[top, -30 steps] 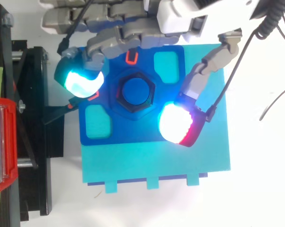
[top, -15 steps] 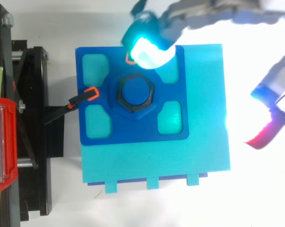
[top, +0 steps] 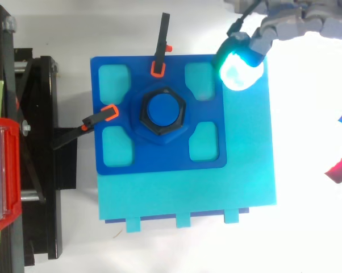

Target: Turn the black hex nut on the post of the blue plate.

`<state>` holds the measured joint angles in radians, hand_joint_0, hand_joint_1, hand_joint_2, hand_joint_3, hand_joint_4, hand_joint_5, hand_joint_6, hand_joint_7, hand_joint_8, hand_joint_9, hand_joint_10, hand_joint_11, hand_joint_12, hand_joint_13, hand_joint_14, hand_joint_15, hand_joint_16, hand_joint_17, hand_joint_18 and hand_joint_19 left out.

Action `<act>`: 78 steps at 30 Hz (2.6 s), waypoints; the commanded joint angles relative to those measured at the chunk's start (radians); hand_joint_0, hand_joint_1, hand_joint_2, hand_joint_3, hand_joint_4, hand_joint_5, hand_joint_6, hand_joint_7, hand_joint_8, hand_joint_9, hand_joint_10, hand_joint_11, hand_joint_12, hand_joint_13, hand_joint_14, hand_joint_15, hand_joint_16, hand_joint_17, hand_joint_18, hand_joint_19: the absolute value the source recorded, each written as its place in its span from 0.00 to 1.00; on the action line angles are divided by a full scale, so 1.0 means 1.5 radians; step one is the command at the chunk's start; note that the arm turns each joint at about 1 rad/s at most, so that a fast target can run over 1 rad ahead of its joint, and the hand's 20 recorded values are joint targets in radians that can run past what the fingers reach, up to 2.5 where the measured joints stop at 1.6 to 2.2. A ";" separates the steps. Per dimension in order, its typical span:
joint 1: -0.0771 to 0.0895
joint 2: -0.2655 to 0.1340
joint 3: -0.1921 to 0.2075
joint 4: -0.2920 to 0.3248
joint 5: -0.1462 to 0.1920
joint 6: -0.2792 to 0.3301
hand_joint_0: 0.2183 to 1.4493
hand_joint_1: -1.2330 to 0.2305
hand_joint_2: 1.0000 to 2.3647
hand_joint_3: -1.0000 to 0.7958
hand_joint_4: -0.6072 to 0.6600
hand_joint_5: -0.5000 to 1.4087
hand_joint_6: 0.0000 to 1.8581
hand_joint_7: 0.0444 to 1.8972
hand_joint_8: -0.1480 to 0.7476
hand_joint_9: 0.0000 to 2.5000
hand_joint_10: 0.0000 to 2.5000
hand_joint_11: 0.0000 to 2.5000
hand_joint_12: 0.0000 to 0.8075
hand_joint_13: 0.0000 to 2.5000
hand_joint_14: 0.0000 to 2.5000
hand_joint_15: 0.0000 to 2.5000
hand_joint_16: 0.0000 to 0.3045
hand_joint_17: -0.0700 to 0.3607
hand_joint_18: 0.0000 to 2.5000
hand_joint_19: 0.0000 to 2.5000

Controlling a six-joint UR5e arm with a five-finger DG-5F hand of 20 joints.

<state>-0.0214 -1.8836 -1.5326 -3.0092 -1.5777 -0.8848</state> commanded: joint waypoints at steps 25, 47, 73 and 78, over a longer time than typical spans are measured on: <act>0.016 0.000 -0.001 0.009 0.021 0.260 0.11 0.51 0.00 0.28 0.65 0.11 0.27 0.39 0.49 0.00 0.00 0.00 0.54 0.00 0.00 0.00 0.22 0.51 0.00 0.08; 0.016 0.000 -0.001 0.009 0.022 0.260 0.20 0.57 0.00 0.28 0.63 0.12 0.27 0.39 0.45 0.01 0.00 0.00 0.47 0.00 0.00 0.00 0.18 0.45 0.00 0.09; 0.016 0.000 -0.001 0.009 0.022 0.260 0.21 0.59 0.00 0.28 0.63 0.12 0.27 0.39 0.44 0.01 0.00 0.00 0.47 0.00 0.00 0.00 0.18 0.44 0.00 0.09; 0.016 0.000 -0.001 0.009 0.022 0.260 0.21 0.59 0.00 0.28 0.62 0.12 0.27 0.39 0.44 0.01 0.00 0.00 0.47 0.00 0.00 0.00 0.18 0.44 0.00 0.09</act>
<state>0.0031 -1.8837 -1.5341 -2.9959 -1.5451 -0.4955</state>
